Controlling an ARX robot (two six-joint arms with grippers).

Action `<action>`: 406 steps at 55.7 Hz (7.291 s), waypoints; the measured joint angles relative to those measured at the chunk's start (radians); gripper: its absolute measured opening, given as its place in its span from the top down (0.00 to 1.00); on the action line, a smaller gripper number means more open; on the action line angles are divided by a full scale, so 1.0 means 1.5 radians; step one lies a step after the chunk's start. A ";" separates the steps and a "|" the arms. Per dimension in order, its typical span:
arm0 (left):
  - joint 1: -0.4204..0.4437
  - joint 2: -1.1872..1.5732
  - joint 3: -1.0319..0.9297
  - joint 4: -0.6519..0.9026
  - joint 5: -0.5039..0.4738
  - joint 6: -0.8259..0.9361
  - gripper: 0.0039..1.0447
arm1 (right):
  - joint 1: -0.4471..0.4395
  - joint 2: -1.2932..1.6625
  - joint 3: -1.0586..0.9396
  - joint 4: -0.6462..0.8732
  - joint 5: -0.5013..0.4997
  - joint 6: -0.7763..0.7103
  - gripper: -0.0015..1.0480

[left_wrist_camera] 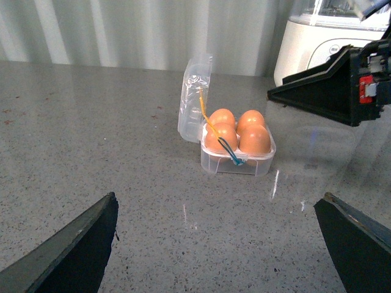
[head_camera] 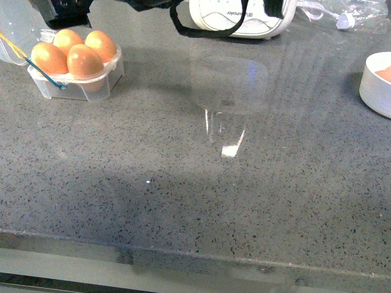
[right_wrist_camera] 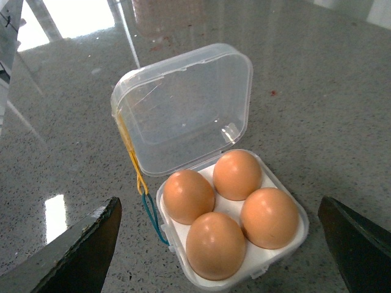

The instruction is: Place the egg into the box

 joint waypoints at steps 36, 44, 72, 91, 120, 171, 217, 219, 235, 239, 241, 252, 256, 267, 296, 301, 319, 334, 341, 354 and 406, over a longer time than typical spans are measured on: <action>0.000 0.000 0.000 0.000 0.000 0.000 0.06 | -0.259 -0.401 -0.373 0.132 0.365 -0.037 0.07; 0.000 0.000 0.000 0.000 0.000 0.000 0.06 | -0.312 -0.485 -0.433 0.142 0.390 -0.039 0.07; 0.000 -0.001 0.000 0.000 0.000 0.000 0.06 | -0.385 -0.634 -0.596 0.155 0.327 0.003 0.37; 0.000 0.000 0.000 0.000 0.000 0.000 0.06 | -0.386 -0.747 -0.750 0.192 0.328 0.026 0.92; 0.000 0.000 0.000 0.000 0.000 0.000 0.06 | -0.386 -0.911 -0.867 0.144 0.328 0.027 0.97; 0.000 -0.001 0.000 0.000 0.000 0.000 0.06 | -0.386 -1.187 -0.924 -0.061 0.328 0.027 0.97; 0.000 -0.001 0.000 0.000 0.000 0.000 0.06 | -0.386 -1.350 -0.923 -0.230 0.328 0.027 0.61; 0.000 -0.001 0.000 0.000 0.000 0.000 0.06 | -0.386 -1.350 -0.923 -0.230 0.328 0.027 0.52; 0.000 -0.001 0.000 0.000 0.000 0.000 0.06 | -0.386 -1.350 -0.923 -0.230 0.328 0.028 0.05; 0.000 -0.001 0.000 0.000 0.000 0.000 0.06 | -0.386 -1.350 -0.923 -0.230 0.328 0.027 0.08; 0.000 -0.001 0.000 0.000 0.000 0.000 0.06 | -0.386 -1.350 -0.923 -0.230 0.328 0.028 0.07; 0.000 -0.001 0.000 0.000 0.000 0.000 0.06 | -0.386 -1.350 -0.923 -0.230 0.328 0.027 0.07; 0.000 -0.001 0.000 0.000 0.000 0.000 0.06 | -0.386 -1.350 -0.923 -0.230 0.328 0.028 0.07; -0.056 0.138 0.073 -0.155 -0.241 -0.067 0.06 | -0.386 -1.350 -0.923 -0.230 0.328 0.028 0.07; 0.083 0.697 0.231 0.370 -0.082 -0.018 0.06 | -0.386 -1.350 -0.923 -0.230 0.328 0.027 0.07; 0.120 0.778 0.275 0.408 -0.063 -0.009 0.06 | -0.386 -1.350 -0.923 -0.230 0.328 0.028 0.07; 0.166 0.971 0.429 0.428 0.022 0.015 0.06 | -0.386 -1.350 -0.923 -0.230 0.328 0.027 0.07; 0.146 1.055 0.518 0.418 0.056 0.024 0.06 | -0.386 -1.350 -0.923 -0.230 0.328 0.027 0.07; 0.122 1.072 0.518 0.415 0.054 0.031 0.06 | -0.386 -1.350 -0.923 -0.230 0.328 0.028 0.07; 0.042 1.070 0.508 0.418 0.049 0.033 0.06 | -0.386 -1.350 -0.923 -0.230 0.328 0.028 0.07; -0.099 0.905 0.438 0.355 0.002 0.037 0.06 | -0.386 -1.350 -0.923 -0.230 0.328 0.027 0.07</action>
